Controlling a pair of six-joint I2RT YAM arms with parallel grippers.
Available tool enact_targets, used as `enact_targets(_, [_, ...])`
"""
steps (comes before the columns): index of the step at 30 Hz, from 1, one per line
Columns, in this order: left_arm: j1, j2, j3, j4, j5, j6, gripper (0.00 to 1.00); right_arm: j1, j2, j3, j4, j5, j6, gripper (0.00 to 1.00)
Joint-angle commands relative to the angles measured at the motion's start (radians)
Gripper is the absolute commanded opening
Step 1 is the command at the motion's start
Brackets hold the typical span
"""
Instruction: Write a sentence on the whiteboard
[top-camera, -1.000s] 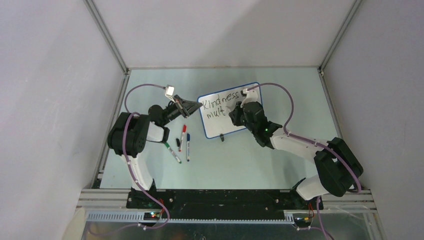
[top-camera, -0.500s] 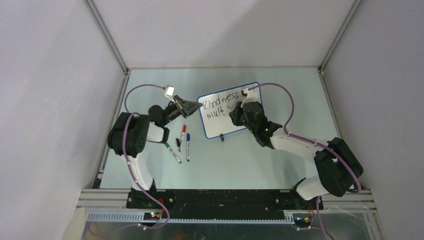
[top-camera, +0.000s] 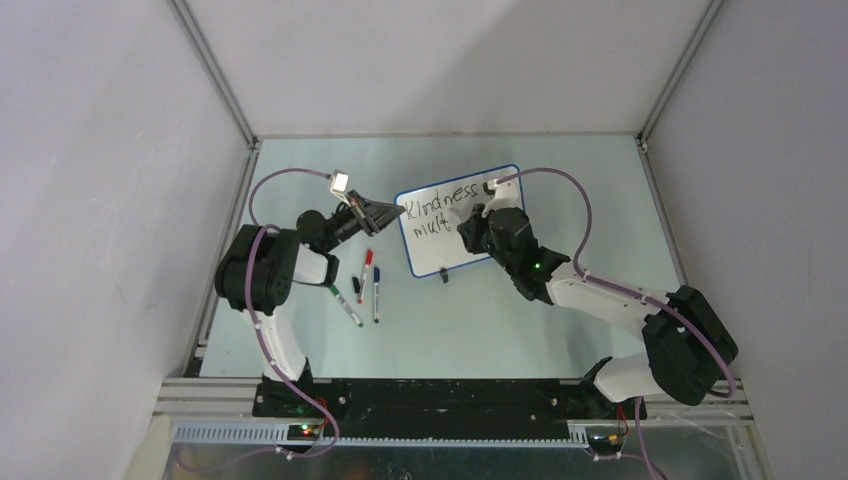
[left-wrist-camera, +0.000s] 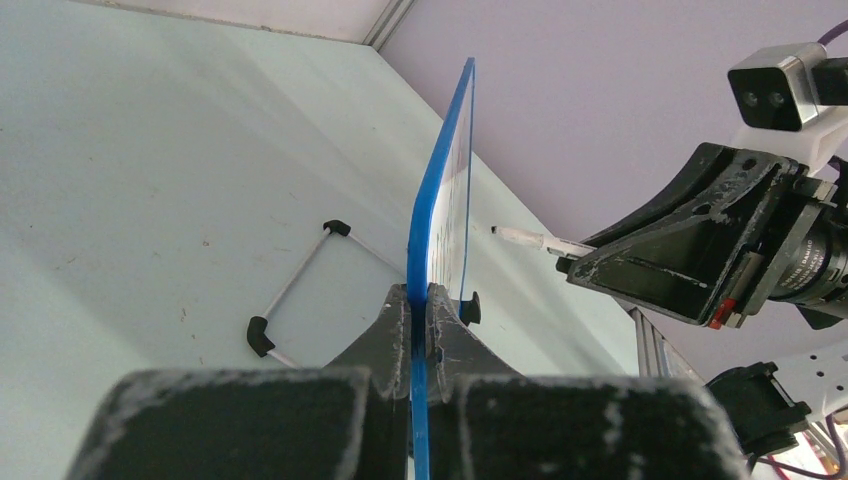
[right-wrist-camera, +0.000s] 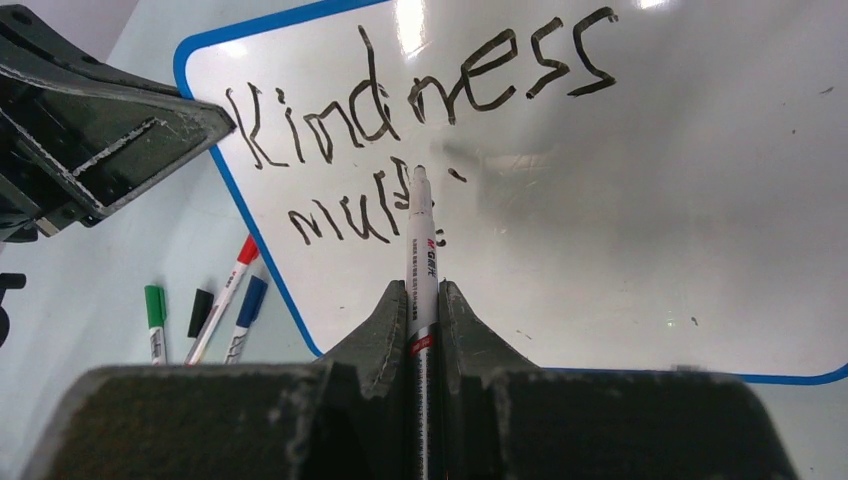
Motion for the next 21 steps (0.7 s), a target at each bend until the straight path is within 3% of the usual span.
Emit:
enact_targets(1, [0.004,-0.049,-0.008,0.053,0.005,0.041,0.00,0.003,-0.022,-0.010,0.031,0.033,-0.005,0.00])
enact_targets(21, [0.004,-0.049,-0.008,0.053,0.006,0.041,0.00,-0.008,0.034,-0.005,-0.009,0.021,0.049,0.00])
